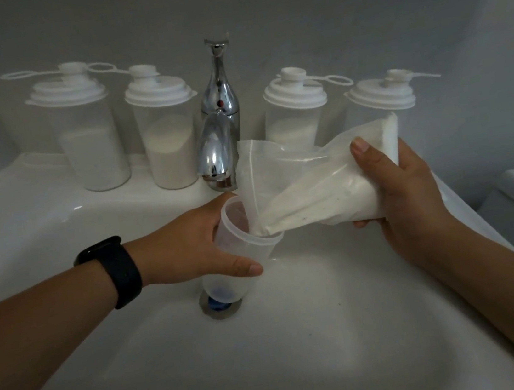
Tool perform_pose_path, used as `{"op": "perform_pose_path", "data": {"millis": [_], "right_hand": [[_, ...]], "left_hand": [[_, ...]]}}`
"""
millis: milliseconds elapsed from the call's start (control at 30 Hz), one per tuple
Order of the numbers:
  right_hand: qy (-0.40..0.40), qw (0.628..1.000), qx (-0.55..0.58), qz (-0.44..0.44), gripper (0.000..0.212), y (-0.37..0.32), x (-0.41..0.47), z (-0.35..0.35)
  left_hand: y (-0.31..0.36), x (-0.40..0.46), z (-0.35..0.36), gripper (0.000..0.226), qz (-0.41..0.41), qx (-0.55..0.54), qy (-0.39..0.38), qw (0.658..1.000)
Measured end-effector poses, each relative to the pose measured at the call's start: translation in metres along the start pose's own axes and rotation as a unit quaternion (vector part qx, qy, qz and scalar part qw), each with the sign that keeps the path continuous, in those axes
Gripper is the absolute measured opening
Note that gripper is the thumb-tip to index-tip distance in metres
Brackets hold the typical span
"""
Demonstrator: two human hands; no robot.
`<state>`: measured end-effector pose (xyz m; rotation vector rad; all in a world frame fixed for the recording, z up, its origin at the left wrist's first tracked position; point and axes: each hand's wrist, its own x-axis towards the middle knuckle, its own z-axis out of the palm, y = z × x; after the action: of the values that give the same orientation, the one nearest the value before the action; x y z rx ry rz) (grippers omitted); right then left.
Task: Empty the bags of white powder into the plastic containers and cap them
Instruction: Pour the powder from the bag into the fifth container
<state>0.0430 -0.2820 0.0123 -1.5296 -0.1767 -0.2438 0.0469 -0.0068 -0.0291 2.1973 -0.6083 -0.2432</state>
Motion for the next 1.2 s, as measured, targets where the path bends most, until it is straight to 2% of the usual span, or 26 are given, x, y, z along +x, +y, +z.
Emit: {"op": "perform_pose_path", "data": {"millis": [533,1000,1200], "right_hand": [[-0.011,1.000,0.003,-0.004,0.031,0.0000,0.0002,-0.0003],[-0.006,1.000,0.020,0.008,0.038,-0.0030,0.0002,-0.0021],[-0.009,1.000,0.011,0.004,0.038,-0.0033,-0.0008,-0.0009]], "left_hand": [[0.0014,0.0002,0.0008,0.092,-0.002,0.014,-0.001,1.000],[0.0057,-0.0001,0.0015,0.087,0.007,-0.024,0.024,0.999],[0.0060,0.0002,0.0025,0.089,0.008,-0.025,0.012,1.000]]}}
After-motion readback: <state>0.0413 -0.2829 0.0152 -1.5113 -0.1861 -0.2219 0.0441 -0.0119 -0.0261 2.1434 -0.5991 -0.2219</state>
